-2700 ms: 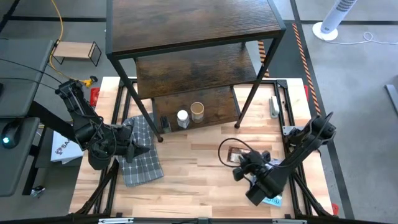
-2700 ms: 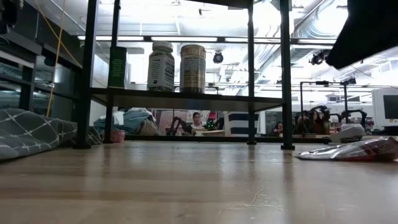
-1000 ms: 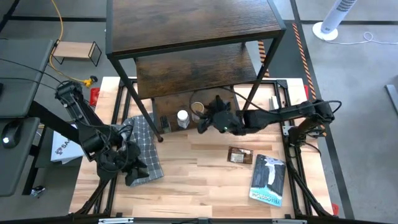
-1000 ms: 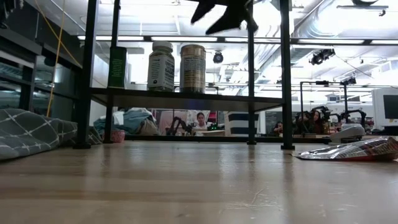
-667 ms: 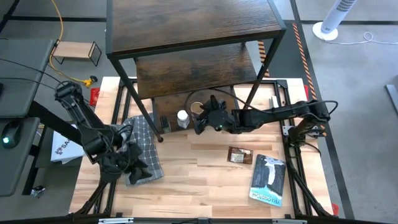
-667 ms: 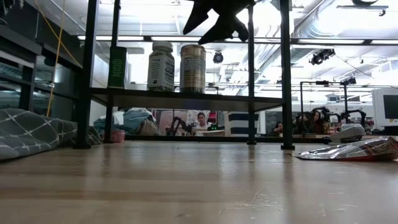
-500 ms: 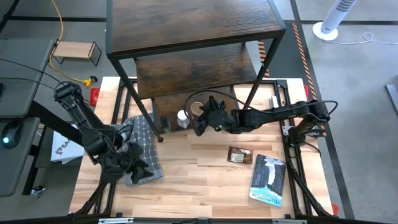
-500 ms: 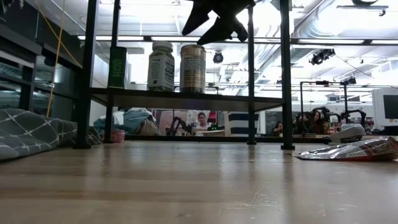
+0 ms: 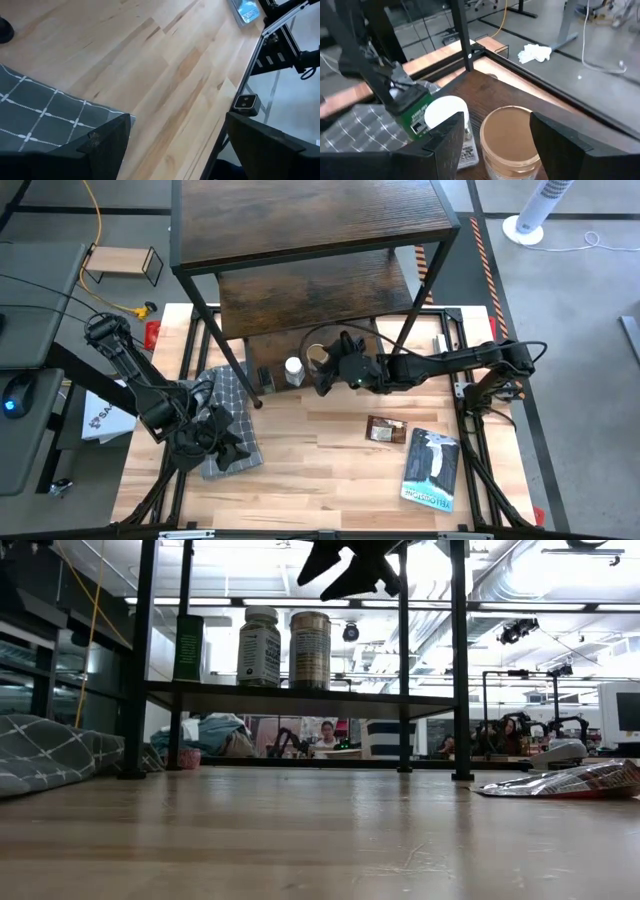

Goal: Shelf spices
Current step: Remove the gold seasoning bottle from the shelf

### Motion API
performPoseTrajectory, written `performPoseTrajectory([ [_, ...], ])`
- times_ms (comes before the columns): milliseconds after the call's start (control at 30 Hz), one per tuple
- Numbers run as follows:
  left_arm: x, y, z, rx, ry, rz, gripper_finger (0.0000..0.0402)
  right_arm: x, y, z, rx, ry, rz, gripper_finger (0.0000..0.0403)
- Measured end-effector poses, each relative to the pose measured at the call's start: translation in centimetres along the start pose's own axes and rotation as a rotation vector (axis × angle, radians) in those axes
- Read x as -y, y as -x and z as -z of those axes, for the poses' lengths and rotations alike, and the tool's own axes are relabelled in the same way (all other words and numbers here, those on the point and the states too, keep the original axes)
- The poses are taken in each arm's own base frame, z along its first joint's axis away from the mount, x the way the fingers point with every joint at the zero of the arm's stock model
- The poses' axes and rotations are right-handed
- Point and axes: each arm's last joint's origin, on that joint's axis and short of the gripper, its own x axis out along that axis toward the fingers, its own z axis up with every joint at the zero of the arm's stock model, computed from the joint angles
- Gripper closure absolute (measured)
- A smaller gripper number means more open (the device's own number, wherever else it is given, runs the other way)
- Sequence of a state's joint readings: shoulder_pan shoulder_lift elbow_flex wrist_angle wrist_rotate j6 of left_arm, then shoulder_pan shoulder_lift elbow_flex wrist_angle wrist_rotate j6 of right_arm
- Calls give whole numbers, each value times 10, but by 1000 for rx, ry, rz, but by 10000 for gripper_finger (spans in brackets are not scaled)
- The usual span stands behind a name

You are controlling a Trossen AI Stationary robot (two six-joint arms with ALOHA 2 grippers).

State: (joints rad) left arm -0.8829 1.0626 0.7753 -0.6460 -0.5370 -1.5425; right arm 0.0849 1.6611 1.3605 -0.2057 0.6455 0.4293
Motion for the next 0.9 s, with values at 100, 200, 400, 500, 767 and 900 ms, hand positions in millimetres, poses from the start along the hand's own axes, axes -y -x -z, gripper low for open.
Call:
performPoseTrajectory([
  [100, 0, 0, 0, -1, -1, -1, 80, 0, 0, 0, -7, -70, -8, 181],
  [200, 0, 0, 0, -1, -2, -1, 80, 0, 0, 0, 0, -87, -2, 181],
  [400, 0, 0, 0, -2, -12, -4, 80, 3, -4, 0, -61, -66, -91, 181],
  [500, 0, 0, 0, -4, -11, -3, 80, 3, -5, -1, -84, -47, -146, 176],
  [767, 0, 0, 0, -9, -11, -3, 80, 10, -10, 2, -155, 12, -189, 77],
  [900, -1, 0, 0, -10, -2, -5, 80, 13, -12, -1, -123, 8, -142, 21],
])
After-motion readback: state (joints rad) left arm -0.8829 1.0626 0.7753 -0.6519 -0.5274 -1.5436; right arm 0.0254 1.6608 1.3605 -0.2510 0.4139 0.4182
